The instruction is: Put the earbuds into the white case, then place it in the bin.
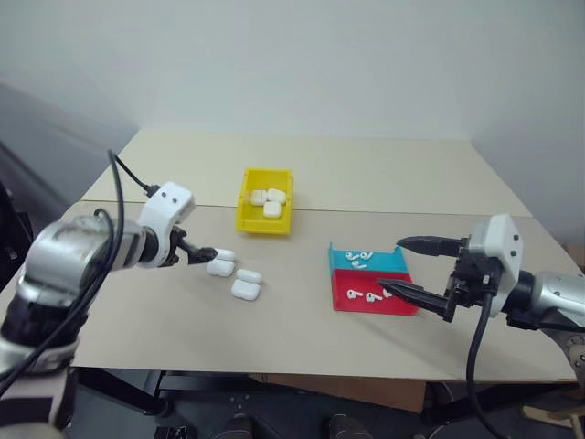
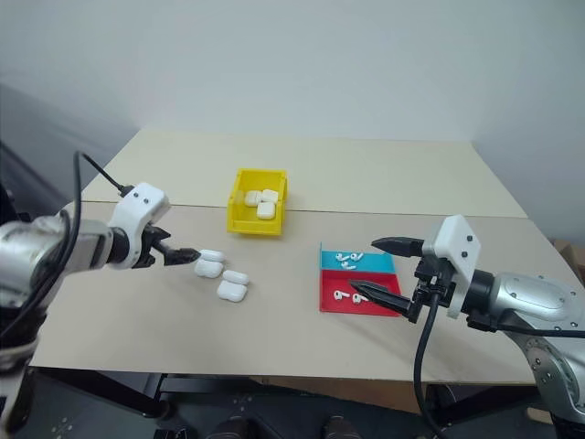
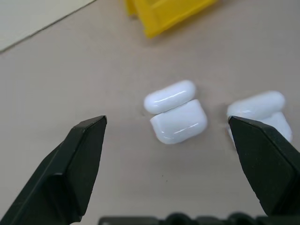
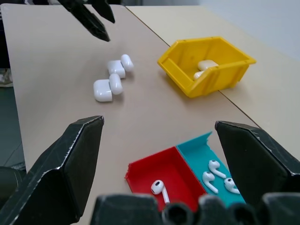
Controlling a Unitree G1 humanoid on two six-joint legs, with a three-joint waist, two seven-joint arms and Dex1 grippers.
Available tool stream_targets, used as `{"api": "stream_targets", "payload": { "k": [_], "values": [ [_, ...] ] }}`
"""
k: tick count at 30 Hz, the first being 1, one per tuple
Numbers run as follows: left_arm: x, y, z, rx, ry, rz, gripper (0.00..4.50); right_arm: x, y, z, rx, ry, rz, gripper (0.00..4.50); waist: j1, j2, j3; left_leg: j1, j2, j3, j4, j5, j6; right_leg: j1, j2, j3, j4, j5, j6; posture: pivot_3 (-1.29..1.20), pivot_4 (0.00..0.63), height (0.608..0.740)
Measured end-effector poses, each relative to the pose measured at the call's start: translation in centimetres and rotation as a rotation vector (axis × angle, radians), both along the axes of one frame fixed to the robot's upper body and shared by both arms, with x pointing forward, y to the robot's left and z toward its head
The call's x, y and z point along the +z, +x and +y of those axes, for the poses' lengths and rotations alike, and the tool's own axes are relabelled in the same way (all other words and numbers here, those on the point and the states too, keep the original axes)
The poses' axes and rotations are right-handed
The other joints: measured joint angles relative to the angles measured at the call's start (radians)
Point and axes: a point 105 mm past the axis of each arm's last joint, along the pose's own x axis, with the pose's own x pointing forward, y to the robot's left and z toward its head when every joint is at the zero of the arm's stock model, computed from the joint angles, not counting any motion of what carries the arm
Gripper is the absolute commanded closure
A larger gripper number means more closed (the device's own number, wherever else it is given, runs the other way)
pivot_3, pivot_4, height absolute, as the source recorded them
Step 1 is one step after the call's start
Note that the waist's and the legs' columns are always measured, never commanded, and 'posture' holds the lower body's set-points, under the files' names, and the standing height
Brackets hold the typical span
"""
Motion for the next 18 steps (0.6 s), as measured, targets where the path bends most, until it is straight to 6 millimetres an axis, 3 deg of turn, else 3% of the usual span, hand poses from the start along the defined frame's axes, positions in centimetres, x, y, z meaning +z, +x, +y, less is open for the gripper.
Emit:
{"api": "stream_targets", "payload": {
  "k": [6, 18],
  "values": [
    [-1.6, 1.1, -1.6, 0.056, -0.031, 0.151, 0.00, 0.0, 0.1, 0.1, -0.026, 0.018, -0.006, 0.05, -0.004, 0.000, 0.000, -0.001, 0.000, 0.000, 0.000, 0.000, 0.000, -0.001, 0.000, 0.000, 0.000, 0.001, 0.002, 0.00, 0.150, 0.740],
    [-2.4, 3.6, -3.6, 0.180, 0.036, 0.161, 0.00, -0.1, 0.2, 0.4, -0.032, 0.033, -0.009, 0.05, -0.004, 0.000, 0.000, -0.002, -0.003, -0.001, 0.001, 0.000, 0.000, -0.001, -0.002, 0.001, 0.001, 0.002, 0.005, 0.00, 0.150, 0.740]
  ]
}}
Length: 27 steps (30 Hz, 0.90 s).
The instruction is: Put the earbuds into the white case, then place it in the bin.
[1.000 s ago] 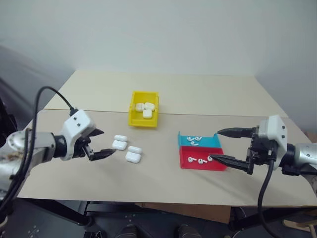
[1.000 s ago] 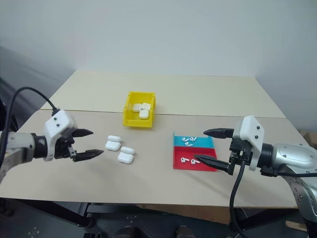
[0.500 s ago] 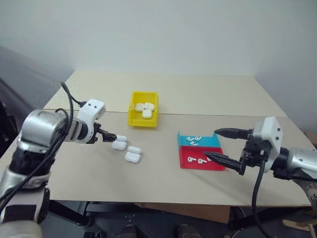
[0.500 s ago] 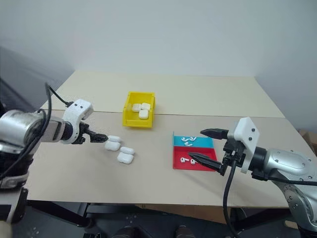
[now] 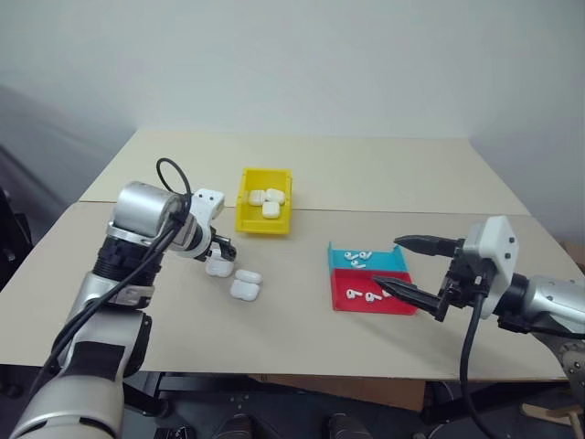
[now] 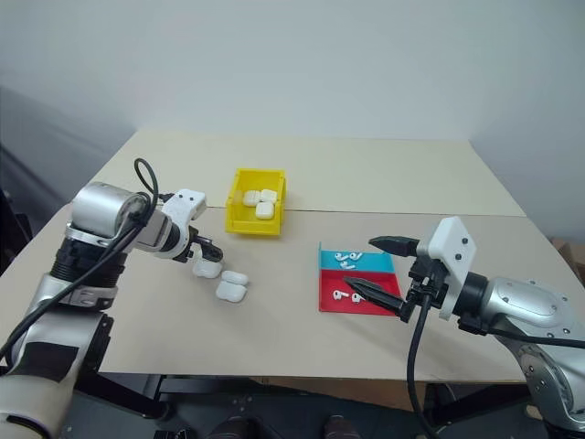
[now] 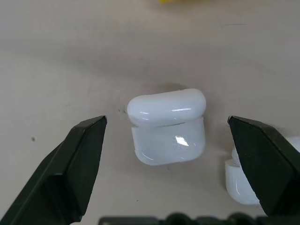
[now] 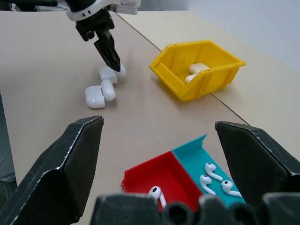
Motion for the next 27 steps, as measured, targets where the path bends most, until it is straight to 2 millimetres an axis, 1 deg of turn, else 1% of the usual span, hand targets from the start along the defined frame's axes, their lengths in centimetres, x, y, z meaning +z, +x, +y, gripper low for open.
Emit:
{"api": "stream_targets", "payload": {
  "k": [5, 8, 11, 14, 18, 24, 27],
  "values": [
    [0.6, 0.9, 0.2, 0.081, 0.040, -0.008, 0.00, 0.0, 0.0, 0.0, 0.000, 0.002, 0.001, 0.05, 0.000, 0.000, 0.000, 0.000, 0.000, -0.001, 0.000, 0.000, 0.000, 0.000, 0.000, 0.000, 0.000, 0.001, 0.002, 0.00, 0.150, 0.740],
    [0.3, 1.0, 0.4, 0.117, 0.071, 0.020, 0.00, 0.0, 0.1, 0.0, -0.003, 0.003, -0.001, 0.05, 0.000, 0.000, 0.000, 0.000, -0.001, -0.001, 0.000, 0.000, 0.000, 0.000, 0.000, 0.000, 0.001, 0.001, 0.002, 0.00, 0.150, 0.740],
    [0.1, 1.1, 0.1, 0.118, 0.079, 0.042, 0.00, 0.2, 0.1, 0.1, -0.001, 0.003, -0.008, 0.05, 0.000, 0.000, 0.000, 0.000, -0.001, -0.001, 0.000, 0.000, 0.000, 0.000, -0.001, 0.000, 0.001, 0.000, 0.002, 0.00, 0.150, 0.740],
    [-0.4, 0.9, -0.1, 0.125, 0.083, 0.069, 0.00, 0.2, 0.1, 0.0, 0.004, -0.007, -0.007, 0.05, 0.000, 0.000, 0.000, 0.000, -0.001, -0.001, 0.000, 0.000, 0.000, 0.000, -0.001, 0.000, 0.001, 0.000, 0.002, 0.00, 0.150, 0.740],
    [-1.4, 0.7, 0.1, 0.153, 0.113, 0.111, 0.00, 0.4, 0.3, -0.1, -0.001, -0.008, -0.006, 0.05, 0.000, 0.000, 0.000, 0.000, -0.001, -0.001, 0.000, 0.000, 0.000, 0.000, -0.001, 0.000, 0.001, 0.001, 0.002, 0.00, 0.150, 0.740],
    [-1.5, 0.7, 0.1, 0.183, 0.143, 0.105, 0.00, 0.4, 0.4, -0.1, -0.002, -0.007, -0.005, 0.05, 0.000, 0.000, 0.000, 0.000, -0.002, -0.001, 0.000, 0.000, 0.000, 0.000, -0.002, 0.000, 0.001, 0.001, 0.002, 0.00, 0.150, 0.740],
    [-2.0, 0.5, 0.1, 0.192, 0.152, 0.112, 0.00, 0.4, 0.4, -0.1, -0.002, -0.007, -0.004, 0.05, 0.000, 0.000, 0.000, 0.000, -0.002, -0.001, 0.000, 0.000, 0.000, 0.000, -0.002, 0.000, 0.001, 0.001, 0.003, 0.00, 0.150, 0.740]
  ]
}}
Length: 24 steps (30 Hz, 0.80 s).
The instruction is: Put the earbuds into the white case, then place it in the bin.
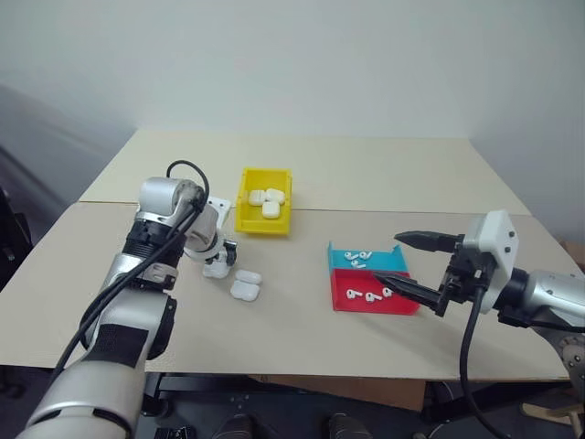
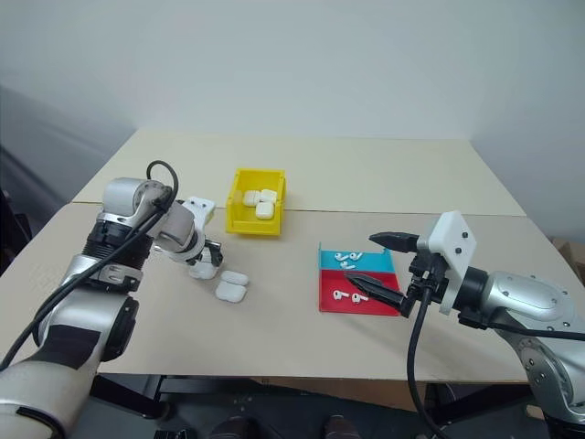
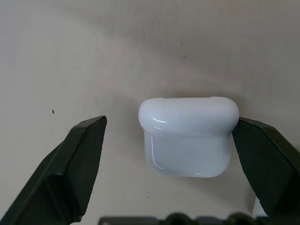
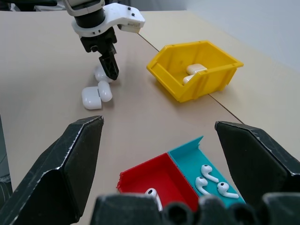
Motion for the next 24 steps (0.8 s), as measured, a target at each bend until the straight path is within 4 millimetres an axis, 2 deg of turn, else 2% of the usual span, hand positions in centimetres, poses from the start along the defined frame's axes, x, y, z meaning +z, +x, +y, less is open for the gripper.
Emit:
{"api": "stream_targets", "payload": {
  "k": [11, 20, 24],
  "values": [
    [-1.0, -0.7, -0.4, 0.007, -0.064, 0.064, 0.00, 0.0, 0.0, 0.0, 0.002, -0.004, 0.000, 0.05, 0.001, 0.000, 0.000, 0.000, -0.001, 0.000, 0.000, 0.000, 0.000, 0.000, -0.001, 0.000, 0.000, 0.000, 0.000, 0.00, 0.150, 0.740],
    [-1.2, -0.9, 0.3, 0.038, -0.111, 0.095, 0.00, -0.2, -0.1, 0.2, 0.014, -0.010, 0.009, 0.05, -0.001, 0.000, 0.000, 0.000, -0.004, -0.002, 0.000, 0.000, 0.000, 0.001, -0.002, 0.000, 0.000, 0.000, 0.001, 0.00, 0.150, 0.740],
    [-1.2, -0.9, 0.2, 0.039, -0.119, 0.097, 0.88, -0.2, -0.1, 0.2, 0.016, -0.011, 0.009, 0.00, -0.002, 0.000, 0.000, 0.000, -0.004, -0.002, 0.000, 0.000, 0.000, 0.001, -0.002, 0.000, 0.000, 0.000, 0.001, 0.00, 0.150, 0.740]
  ]
}}
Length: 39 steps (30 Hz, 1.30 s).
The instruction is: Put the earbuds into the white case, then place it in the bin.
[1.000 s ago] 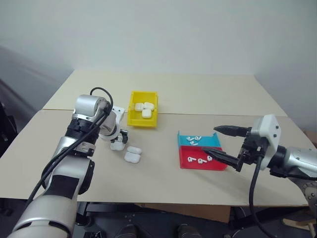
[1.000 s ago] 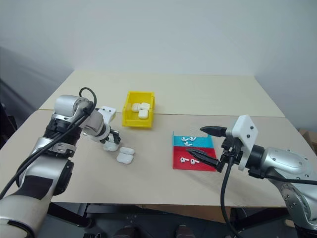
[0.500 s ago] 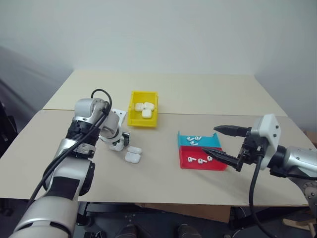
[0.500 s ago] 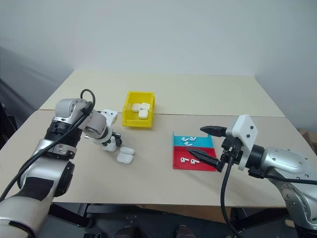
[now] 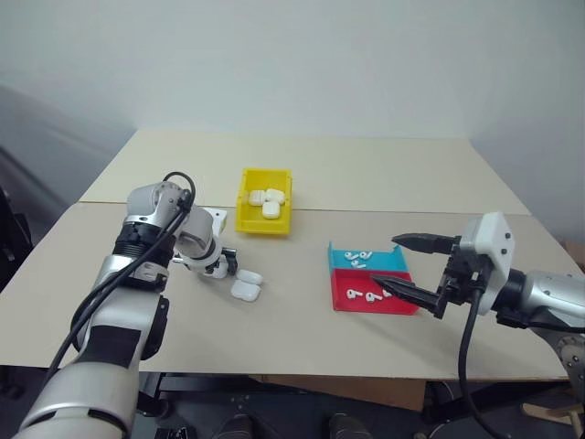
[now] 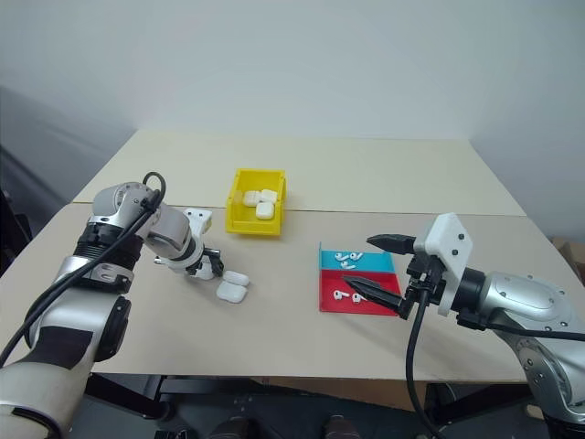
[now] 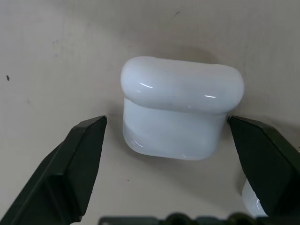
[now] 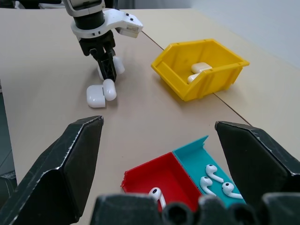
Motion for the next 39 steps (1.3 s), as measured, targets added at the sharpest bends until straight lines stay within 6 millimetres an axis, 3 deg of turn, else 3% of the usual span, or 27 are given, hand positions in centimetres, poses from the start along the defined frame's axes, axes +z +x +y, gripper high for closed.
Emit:
{"api": "stream_targets", "payload": {
  "k": [3, 9, 14, 18, 21, 24, 30, 33, 39],
  "values": [
    [0.0, 0.0, 0.0, -0.002, -0.002, 0.000, 1.73, 0.0, 0.0, 0.0, 0.002, -0.001, -0.001, 0.00, 0.000, 0.000, 0.000, 0.000, -0.001, -0.001, 0.000, 0.000, 0.000, 0.000, 0.000, 0.000, 0.000, 0.000, 0.000, 0.00, 0.150, 0.740],
    [0.0, 0.0, 0.2, -0.013, 0.000, -0.021, 1.72, 0.0, -0.1, 0.1, 0.007, -0.006, -0.002, 0.00, 0.000, 0.000, 0.000, 0.000, -0.001, -0.001, 0.000, 0.000, 0.000, 0.000, 0.000, 0.000, 0.000, 0.000, 0.000, 0.00, 0.150, 0.740],
    [0.9, -1.2, 2.3, -0.082, 0.032, -0.145, 1.72, -0.1, -0.3, 0.1, 0.009, -0.012, 0.002, 0.00, -0.004, 0.000, 0.000, 0.000, -0.001, -0.001, -0.001, 0.000, 0.000, -0.001, 0.000, 0.001, 0.001, 0.002, -0.003, 0.00, 0.150, 0.740],
    [4.0, -2.8, 2.9, -0.224, 0.001, -0.455, 1.72, -0.1, -0.1, 0.0, 0.007, -0.008, 0.002, 0.00, -0.005, 0.000, 0.000, 0.000, 0.000, 0.000, -0.001, -0.001, -0.002, -0.001, -0.001, 0.002, 0.000, 0.003, -0.006, 0.00, 0.150, 0.740],
    [6.4, -3.5, 1.9, -0.317, -0.077, -0.675, 1.72, 0.0, 0.1, 0.1, 0.011, 0.003, -0.002, 0.00, 0.009, 0.000, 0.000, 0.000, -0.001, 0.000, -0.001, 0.000, -0.002, 0.000, -0.002, 0.001, -0.002, -0.001, -0.011, 0.00, 0.150, 0.740],
    [8.5, -4.5, 0.1, -0.415, -0.375, -0.908, 1.72, 0.3, 0.3, 0.3, 0.024, 0.012, -0.016, 0.00, 0.017, 0.001, 0.000, 0.001, -0.001, 0.001, 0.001, 0.000, -0.002, 0.002, -0.002, 0.000, -0.003, -0.001, -0.009, 0.00, 0.150, 0.740],
    [12.0, -7.0, -2.3, -0.703, -0.670, -1.150, 1.72, -0.2, 1.0, 0.7, 0.072, -0.088, 0.012, 0.00, 0.021, 0.001, -0.001, 0.001, -0.001, 0.001, 0.001, 0.001, -0.001, 0.002, -0.002, 0.001, -0.002, -0.002, -0.007, 0.00, 0.150, 0.740],
    [12.6, -8.5, -3.6, -0.910, -0.752, -1.198, 1.72, -0.8, 1.7, 0.8, 0.097, -0.267, 0.039, 0.00, 0.020, 0.001, -0.001, 0.001, -0.001, 0.001, 0.001, 0.001, -0.001, 0.002, -0.002, 0.001, -0.003, -0.002, -0.007, 0.00, 0.150, 0.740],
    [11.9, -10.0, -5.7, -1.160, -0.880, -1.211, 1.72, -1.8, 3.5, 2.0, 0.134, -0.410, 0.158, 0.00, 0.009, 0.001, -0.001, 0.000, 0.000, 0.001, 0.001, 0.001, -0.001, 0.001, -0.001, 0.001, -0.003, -0.002, -0.006, 0.00, 0.150, 0.740]
  ]
}}
